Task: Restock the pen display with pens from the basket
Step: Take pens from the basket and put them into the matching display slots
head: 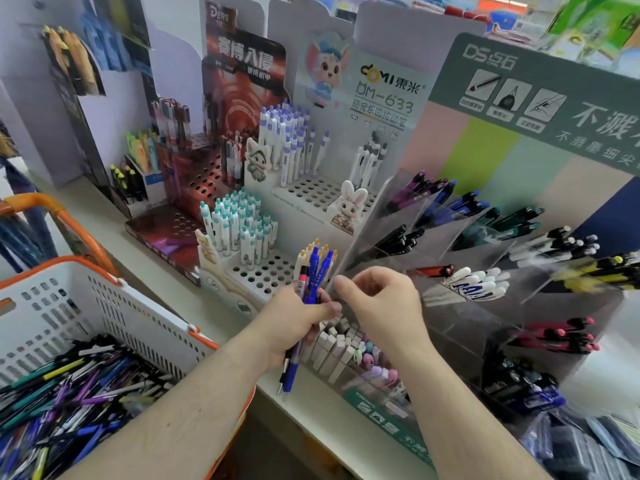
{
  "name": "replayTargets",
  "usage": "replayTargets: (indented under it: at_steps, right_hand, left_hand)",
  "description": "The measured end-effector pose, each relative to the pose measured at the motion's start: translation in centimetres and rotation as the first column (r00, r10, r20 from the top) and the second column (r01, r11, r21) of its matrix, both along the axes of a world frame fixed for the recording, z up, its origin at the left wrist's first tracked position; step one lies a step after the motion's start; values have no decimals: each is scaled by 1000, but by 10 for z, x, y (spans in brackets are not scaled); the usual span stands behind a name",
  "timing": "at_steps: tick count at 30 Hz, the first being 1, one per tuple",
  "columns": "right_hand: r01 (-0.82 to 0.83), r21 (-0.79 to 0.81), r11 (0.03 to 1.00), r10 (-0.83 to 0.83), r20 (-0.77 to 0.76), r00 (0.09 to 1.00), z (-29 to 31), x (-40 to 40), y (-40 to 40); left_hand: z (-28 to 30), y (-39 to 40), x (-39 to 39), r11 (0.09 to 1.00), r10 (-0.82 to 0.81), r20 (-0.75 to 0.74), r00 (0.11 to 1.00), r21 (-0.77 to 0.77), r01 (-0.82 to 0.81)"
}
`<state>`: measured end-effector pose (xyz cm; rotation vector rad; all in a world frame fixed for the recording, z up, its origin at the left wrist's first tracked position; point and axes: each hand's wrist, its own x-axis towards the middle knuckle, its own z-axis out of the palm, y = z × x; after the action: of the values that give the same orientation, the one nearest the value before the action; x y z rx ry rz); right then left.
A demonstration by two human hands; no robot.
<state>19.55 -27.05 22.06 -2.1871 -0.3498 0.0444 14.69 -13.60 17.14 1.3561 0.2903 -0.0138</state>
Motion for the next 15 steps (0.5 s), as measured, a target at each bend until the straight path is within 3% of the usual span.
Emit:
replayTargets:
  at_steps: [5, 8, 12, 15]
  right_hand:
    - [15, -71, 997, -21, -96, 995, 4, -6, 10]
    - [50, 183, 982, -13, -200, 980, 11, -7, 6]
    - [155, 358, 921, -51, -282, 958, 22, -5, 0]
    - [327, 521, 788, -200, -285, 937, 32, 4, -11]
  left_hand:
    - [8, -9, 0, 983, -104, 8, 995, 150, 101]
    - [12, -10, 1, 971, -171, 1, 985, 167, 169]
    - [11, -5, -2, 949, -263, -30, 964, 172, 265]
    - [7, 2, -6, 967, -248, -46, 968, 43, 250]
